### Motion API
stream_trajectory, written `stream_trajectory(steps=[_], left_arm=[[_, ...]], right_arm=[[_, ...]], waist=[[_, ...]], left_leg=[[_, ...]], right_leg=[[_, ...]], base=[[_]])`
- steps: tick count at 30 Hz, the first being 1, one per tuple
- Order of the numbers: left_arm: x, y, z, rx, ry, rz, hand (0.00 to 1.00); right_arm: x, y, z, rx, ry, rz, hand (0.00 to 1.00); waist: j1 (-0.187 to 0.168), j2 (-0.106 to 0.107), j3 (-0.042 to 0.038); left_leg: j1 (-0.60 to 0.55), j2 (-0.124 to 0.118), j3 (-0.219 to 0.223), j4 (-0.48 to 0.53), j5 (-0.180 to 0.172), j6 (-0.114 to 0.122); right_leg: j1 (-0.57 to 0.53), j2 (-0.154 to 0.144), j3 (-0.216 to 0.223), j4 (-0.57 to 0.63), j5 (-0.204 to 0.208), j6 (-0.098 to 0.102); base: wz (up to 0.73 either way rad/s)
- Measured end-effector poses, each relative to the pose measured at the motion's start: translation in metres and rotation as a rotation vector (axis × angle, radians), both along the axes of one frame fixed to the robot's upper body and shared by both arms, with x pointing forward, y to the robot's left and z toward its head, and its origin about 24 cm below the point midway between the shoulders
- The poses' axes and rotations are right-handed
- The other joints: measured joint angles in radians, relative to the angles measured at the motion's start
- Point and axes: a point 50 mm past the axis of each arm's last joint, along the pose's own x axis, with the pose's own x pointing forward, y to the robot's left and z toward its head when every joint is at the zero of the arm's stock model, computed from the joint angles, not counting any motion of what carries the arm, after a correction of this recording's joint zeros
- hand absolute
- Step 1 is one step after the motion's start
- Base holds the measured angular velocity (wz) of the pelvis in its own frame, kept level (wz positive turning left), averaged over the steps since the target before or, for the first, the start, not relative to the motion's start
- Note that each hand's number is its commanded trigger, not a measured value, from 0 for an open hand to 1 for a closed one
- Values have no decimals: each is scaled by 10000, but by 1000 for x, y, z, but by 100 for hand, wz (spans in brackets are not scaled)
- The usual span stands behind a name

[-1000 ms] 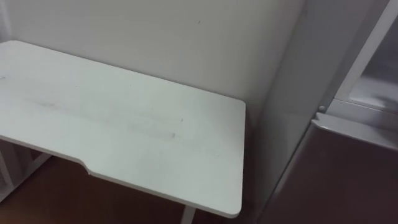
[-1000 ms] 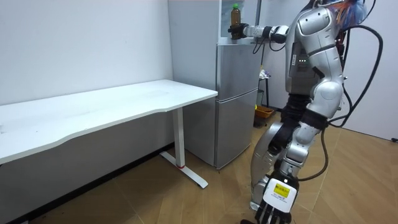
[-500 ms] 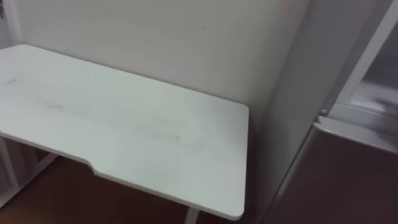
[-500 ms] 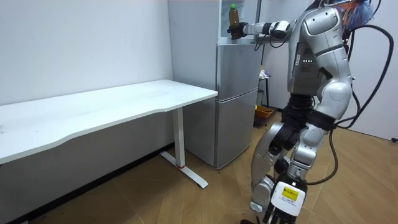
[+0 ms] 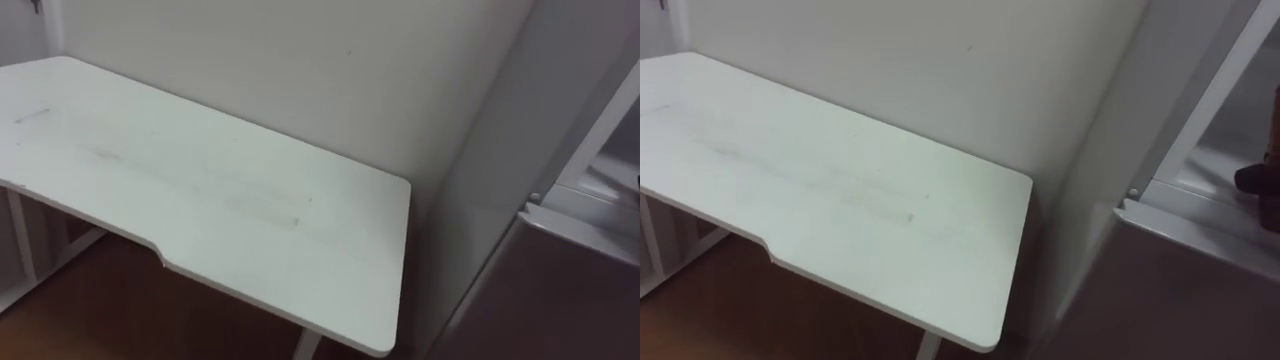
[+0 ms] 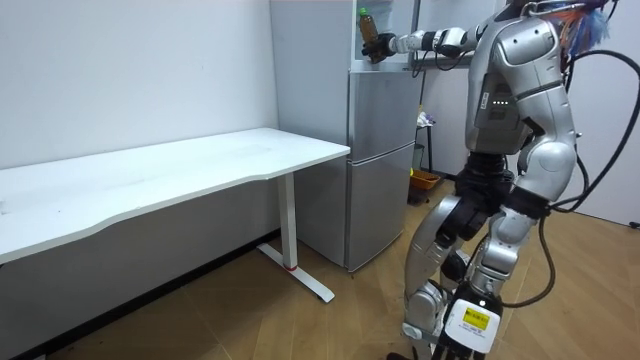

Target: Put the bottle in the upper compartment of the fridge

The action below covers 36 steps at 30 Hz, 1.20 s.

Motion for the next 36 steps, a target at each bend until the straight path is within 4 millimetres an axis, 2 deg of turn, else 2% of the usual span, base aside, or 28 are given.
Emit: stream_trajectory(steps=[1,2,6,13,16,24,27,36], left_arm=[[0,0,0,15,9,6,0],[0,0,0,22,10,4,0],[0,0,0,33,1,4,0],[0,0,0,63,10,6,0],[1,2,1,73,-11,-32,0],[-2,5,3,101,91,-50,0],[-2,6,3,119,106,-39,0],[-1,8,5,78,57,-58,0]], right_arm=[[0,0,0,-134,146,-38,5],[-1,-1,-1,-142,186,-49,0],[0,0,-1,-110,215,48,0],[1,1,-2,35,296,440,0],[2,2,-1,71,303,672,0],[3,3,-1,144,338,1099,0],[-1,-3,6,-25,259,1128,0],[-1,-6,11,-384,340,1599,0]], waist=[[34,-4,2],[49,-14,4],[94,-97,47],[121,-84,73],[108,-91,71],[143,-86,71],[222,-100,61],[299,-89,59]], left_leg=[[-4,-4,-36,9,1,-3],[-3,-7,-46,10,1,-5],[-17,-4,-93,47,-3,-33],[81,0,-128,68,-15,-44],[98,39,-121,82,-54,-107],[211,48,-191,50,-27,-92],[226,47,-238,52,-29,-97],[303,42,-357,69,-64,-136]], right_leg=[[15,0,-20,3,-19,7],[15,2,-8,10,-31,11],[-31,-1,-15,103,-81,-20],[100,31,-37,19,-81,-21],[150,91,-17,-80,-86,40],[346,137,-17,-172,-54,-20],[434,174,-45,-271,-29,-25],[662,246,-121,-485,-3,-22]], base=[[7],[7],[2],[1],[0],[2],[4],[3]])
